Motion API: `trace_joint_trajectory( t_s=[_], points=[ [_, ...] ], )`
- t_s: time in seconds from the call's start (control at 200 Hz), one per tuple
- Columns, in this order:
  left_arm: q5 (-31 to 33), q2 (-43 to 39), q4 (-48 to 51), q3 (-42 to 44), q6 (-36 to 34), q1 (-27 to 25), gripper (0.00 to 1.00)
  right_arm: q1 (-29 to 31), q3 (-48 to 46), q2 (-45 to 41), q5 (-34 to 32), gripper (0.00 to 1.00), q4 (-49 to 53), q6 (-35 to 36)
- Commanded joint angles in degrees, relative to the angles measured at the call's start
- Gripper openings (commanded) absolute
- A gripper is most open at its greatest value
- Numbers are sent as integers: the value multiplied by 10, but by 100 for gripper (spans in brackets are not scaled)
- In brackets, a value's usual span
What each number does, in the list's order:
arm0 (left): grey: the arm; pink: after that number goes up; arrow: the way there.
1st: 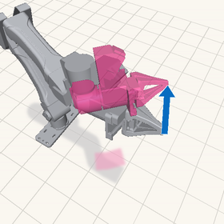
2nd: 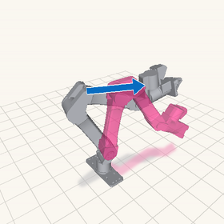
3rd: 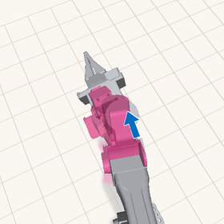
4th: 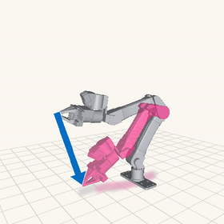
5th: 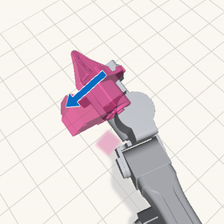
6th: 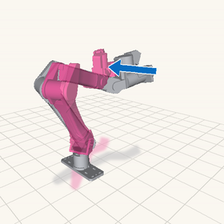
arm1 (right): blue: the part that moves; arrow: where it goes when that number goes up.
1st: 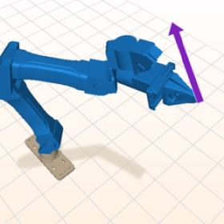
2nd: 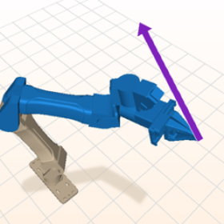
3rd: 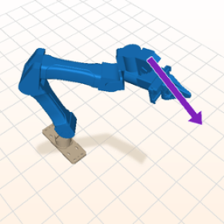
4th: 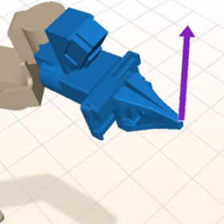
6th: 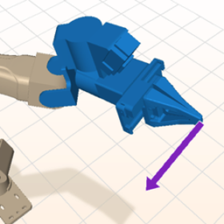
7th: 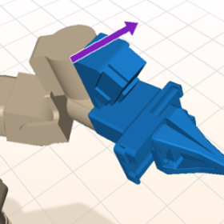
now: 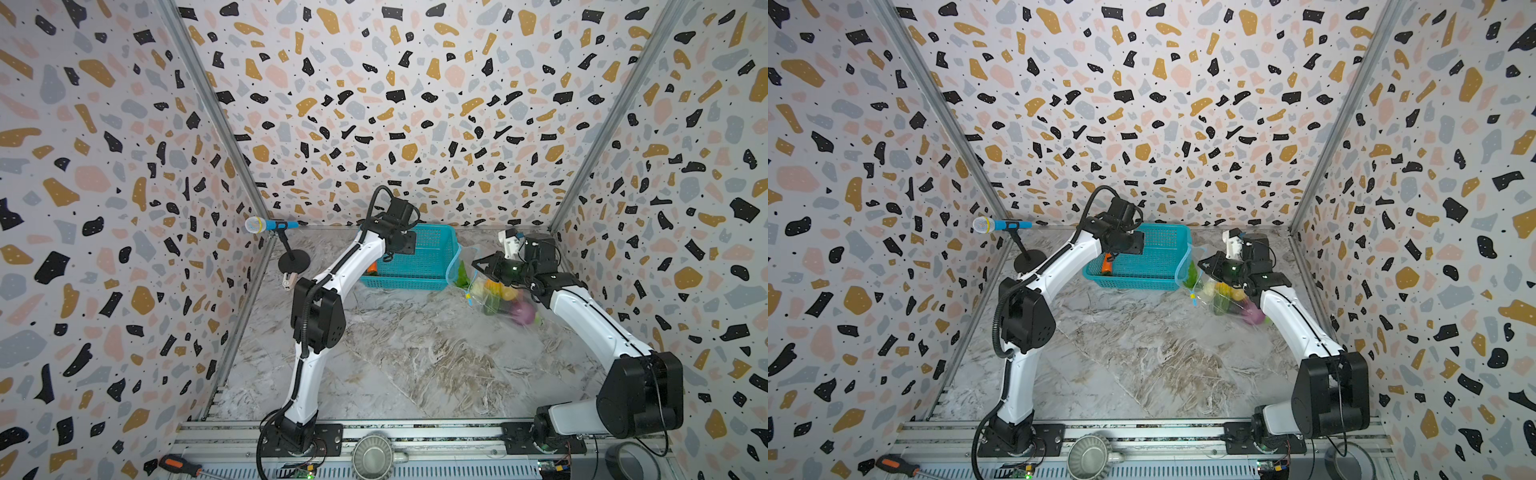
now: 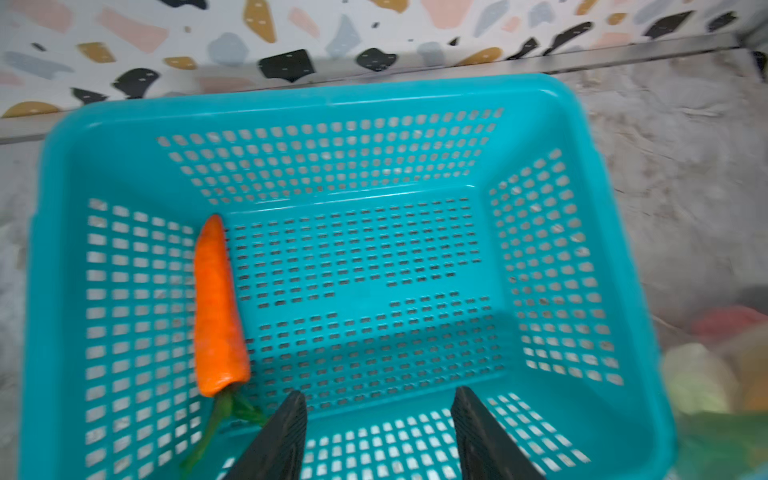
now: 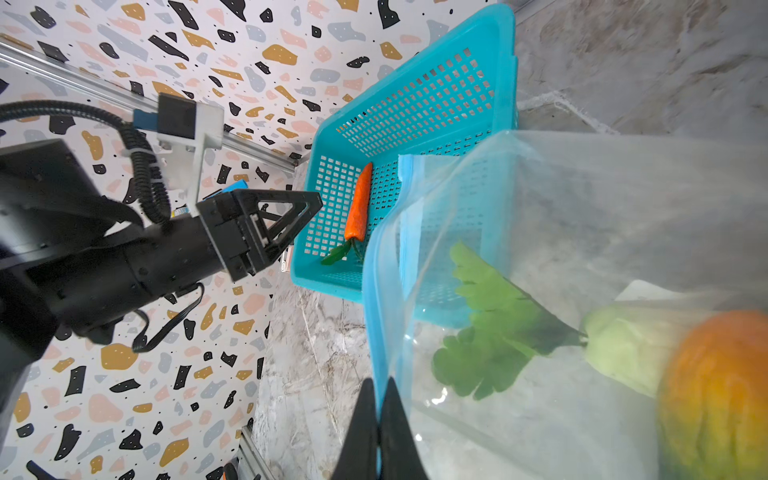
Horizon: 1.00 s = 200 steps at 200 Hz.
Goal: Place the food in the zip-top bag and seal the zipper
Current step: 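Open the left gripper to release the papaya and lift away, then lower the left gripper into the teal basket around the orange carrot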
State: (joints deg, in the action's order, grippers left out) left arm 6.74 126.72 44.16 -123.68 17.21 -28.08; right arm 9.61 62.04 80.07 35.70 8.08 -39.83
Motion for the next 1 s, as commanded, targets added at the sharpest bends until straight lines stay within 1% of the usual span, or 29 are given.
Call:
trace_joint_trajectory(
  t_s=[0.0, 0.07, 0.285, 0.4, 0.601, 0.996],
  points=[
    [64, 38, 47, -37, -27, 17, 57, -1, 0, -11, 13, 0, -18, -2],
    [80, 62, 56, -59, -30, 26, 57, -1, 0, -9, 16, 0, -19, -3],
    [89, 117, 54, -92, -26, 40, 52, 0, 5, -10, 16, 0, -16, -2],
    [92, 128, 31, -78, -21, 40, 49, -1, 5, -7, 15, 0, -19, -3],
    [143, 146, 22, -74, -20, 43, 49, 1, 3, -5, 16, 0, -23, -5],
    [146, 163, 5, -52, -10, 52, 45, 1, 3, -3, 16, 0, -19, -2]
  ],
)
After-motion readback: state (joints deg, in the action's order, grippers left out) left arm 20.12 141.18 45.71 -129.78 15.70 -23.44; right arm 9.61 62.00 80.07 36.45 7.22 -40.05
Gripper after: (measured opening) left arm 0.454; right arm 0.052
